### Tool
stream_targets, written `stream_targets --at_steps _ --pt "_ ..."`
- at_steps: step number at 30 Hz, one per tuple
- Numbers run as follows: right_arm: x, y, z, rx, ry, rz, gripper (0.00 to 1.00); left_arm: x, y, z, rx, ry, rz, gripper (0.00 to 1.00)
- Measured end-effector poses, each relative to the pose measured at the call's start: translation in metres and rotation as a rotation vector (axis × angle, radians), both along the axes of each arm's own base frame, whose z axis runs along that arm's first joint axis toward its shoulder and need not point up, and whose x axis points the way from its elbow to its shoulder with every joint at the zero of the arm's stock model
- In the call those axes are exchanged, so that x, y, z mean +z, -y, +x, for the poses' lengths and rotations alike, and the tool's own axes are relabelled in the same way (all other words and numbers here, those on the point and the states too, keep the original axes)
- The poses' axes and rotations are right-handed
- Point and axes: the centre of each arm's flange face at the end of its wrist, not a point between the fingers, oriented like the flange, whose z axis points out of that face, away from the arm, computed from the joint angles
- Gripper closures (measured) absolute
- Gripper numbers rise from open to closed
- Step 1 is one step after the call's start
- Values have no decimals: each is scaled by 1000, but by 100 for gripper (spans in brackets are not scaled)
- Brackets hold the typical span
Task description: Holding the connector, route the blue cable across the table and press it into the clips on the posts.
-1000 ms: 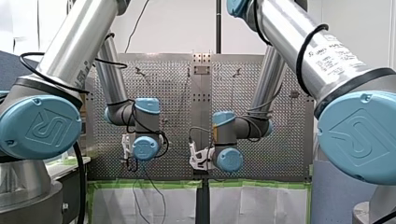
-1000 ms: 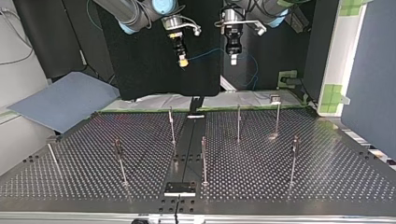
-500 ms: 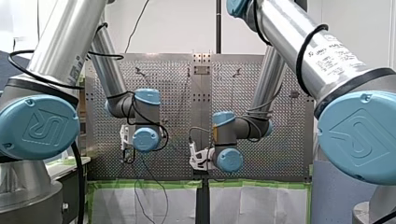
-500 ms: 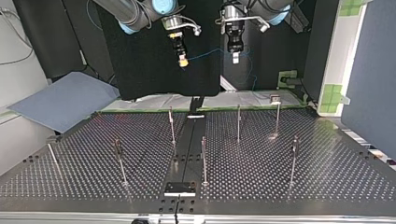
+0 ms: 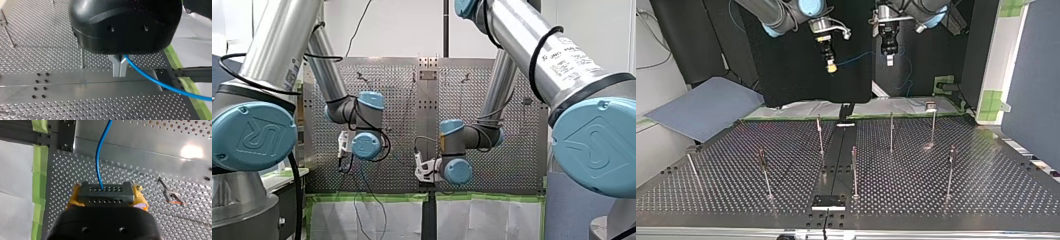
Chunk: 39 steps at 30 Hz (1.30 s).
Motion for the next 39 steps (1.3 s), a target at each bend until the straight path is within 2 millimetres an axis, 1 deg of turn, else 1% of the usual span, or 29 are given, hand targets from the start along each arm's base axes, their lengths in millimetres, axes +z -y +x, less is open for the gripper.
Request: stream_targets --at_steps 4,5,8,13,20,22,29,32,35,39 --pt "22 14 9 -17 36 -15 100 -10 -3 1 26 -27 53 100" --pt "31 19 12 -17 54 -17 100 -11 -3 2 32 -31 67 100" --pt "53 29 21 -6 99 -21 100 -9 -6 10 58 -35 96 100" --pt "87 40 35 27 168 -24 100 -3 -16 26 108 -42 120 100" --pt "138 47 55 93 231 -47 100 15 -21 37 117 -12 62 100" --pt "150 48 60 110 242 -55 100 20 -22 38 118 -9 47 100" --pt "207 49 77 185 295 -87 100 39 -28 37 135 1 -14 100" --pt "232 49 82 212 316 -101 100 48 -32 40 147 11 -41 100" --pt "249 48 86 227 328 -108 100 60 -33 45 152 27 -73 100" --pt "256 46 89 231 321 -97 100 77 -34 51 157 59 -120 100"
